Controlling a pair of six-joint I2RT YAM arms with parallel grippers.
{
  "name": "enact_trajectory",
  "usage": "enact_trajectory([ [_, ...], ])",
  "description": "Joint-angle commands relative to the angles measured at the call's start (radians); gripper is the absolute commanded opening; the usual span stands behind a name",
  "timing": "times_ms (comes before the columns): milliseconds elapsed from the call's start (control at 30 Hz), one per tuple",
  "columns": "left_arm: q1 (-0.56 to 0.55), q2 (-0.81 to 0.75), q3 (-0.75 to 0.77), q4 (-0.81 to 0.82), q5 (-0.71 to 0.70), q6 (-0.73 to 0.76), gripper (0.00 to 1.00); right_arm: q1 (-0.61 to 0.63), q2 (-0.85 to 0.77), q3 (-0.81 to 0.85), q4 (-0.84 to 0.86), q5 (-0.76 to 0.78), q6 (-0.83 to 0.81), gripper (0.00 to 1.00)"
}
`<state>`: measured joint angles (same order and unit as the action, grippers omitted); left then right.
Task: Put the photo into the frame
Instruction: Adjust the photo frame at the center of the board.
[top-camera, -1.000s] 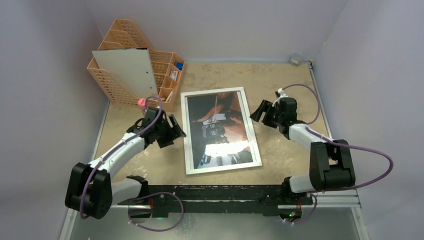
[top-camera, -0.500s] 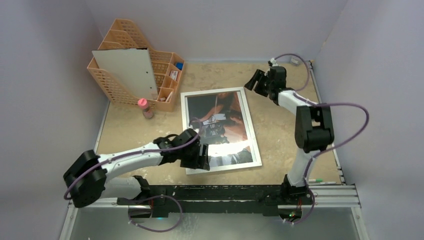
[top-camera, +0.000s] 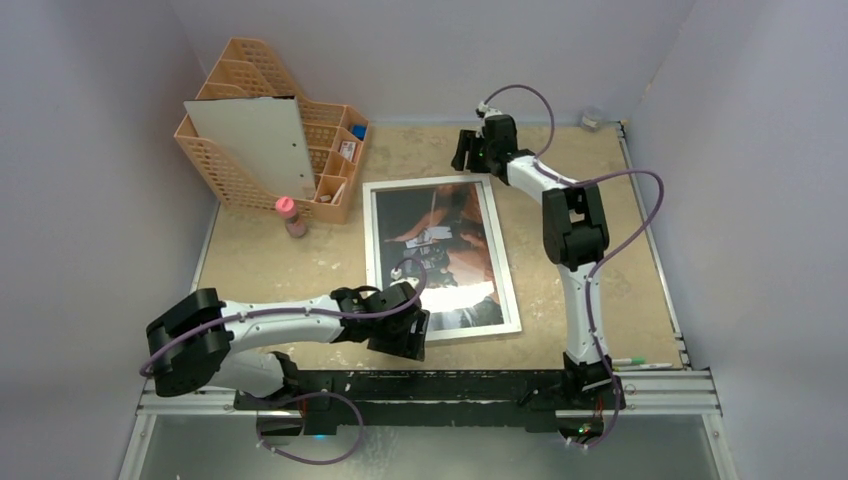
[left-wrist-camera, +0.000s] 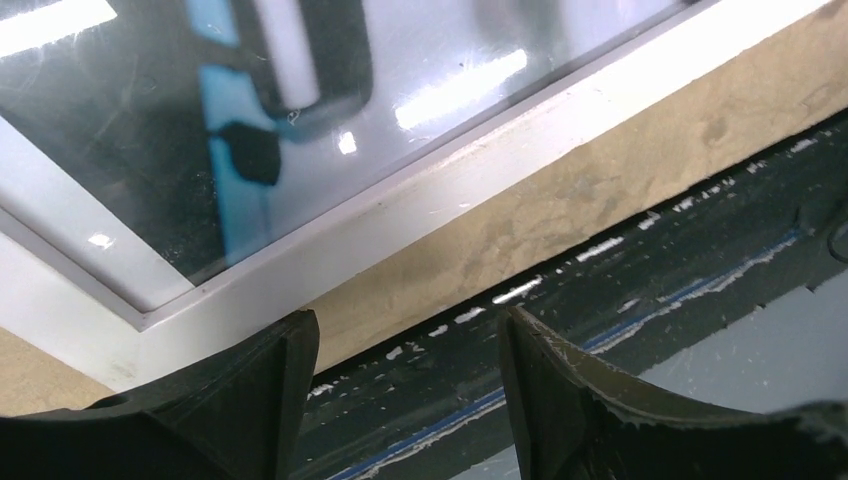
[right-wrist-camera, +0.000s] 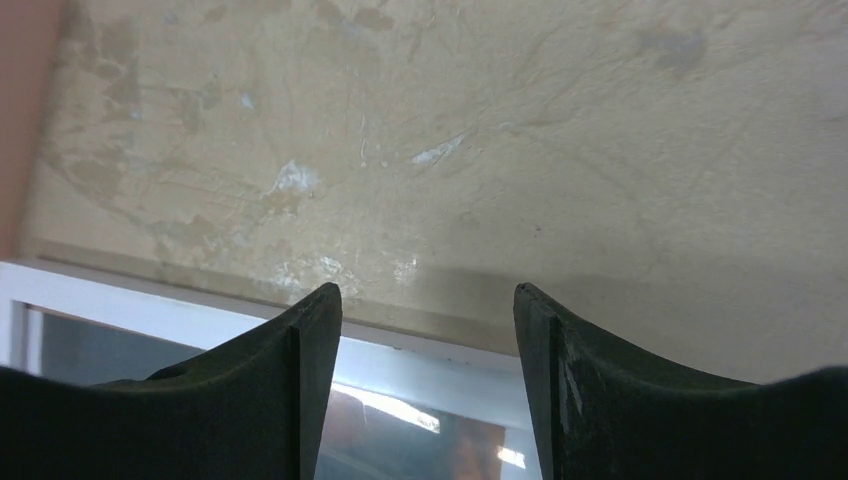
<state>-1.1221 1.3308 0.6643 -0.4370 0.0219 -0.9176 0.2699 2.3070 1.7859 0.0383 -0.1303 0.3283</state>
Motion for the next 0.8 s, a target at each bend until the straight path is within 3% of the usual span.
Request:
enact_trajectory([
  [0,0.001,0.014,-0.002,-0.038,-0.143,-0.036,0.68,0.006,0.053,0.100,-0.114,0.016,-0.113,0.66],
  [133,0.001,0.032,0.033,-0.163,-0.257,-0.095,0.69,0.005,0.070,0.114,-0.209,-0.028,-0.145,0.66],
  [300,0.038,0.031,0.068,-0.227,-0.336,-0.118,0.70,-0.009,-0.043,-0.017,-0.204,-0.006,-0.115,0.67],
  [533,0.232,-0.005,0.058,-0.131,-0.280,-0.062,0.70,-0.072,-0.207,-0.223,-0.224,-0.027,0.036,0.67],
  [767,0.393,0.075,0.080,0.014,-0.164,-0.013,0.70,-0.106,-0.362,-0.498,-0.221,0.032,0.121,0.67],
])
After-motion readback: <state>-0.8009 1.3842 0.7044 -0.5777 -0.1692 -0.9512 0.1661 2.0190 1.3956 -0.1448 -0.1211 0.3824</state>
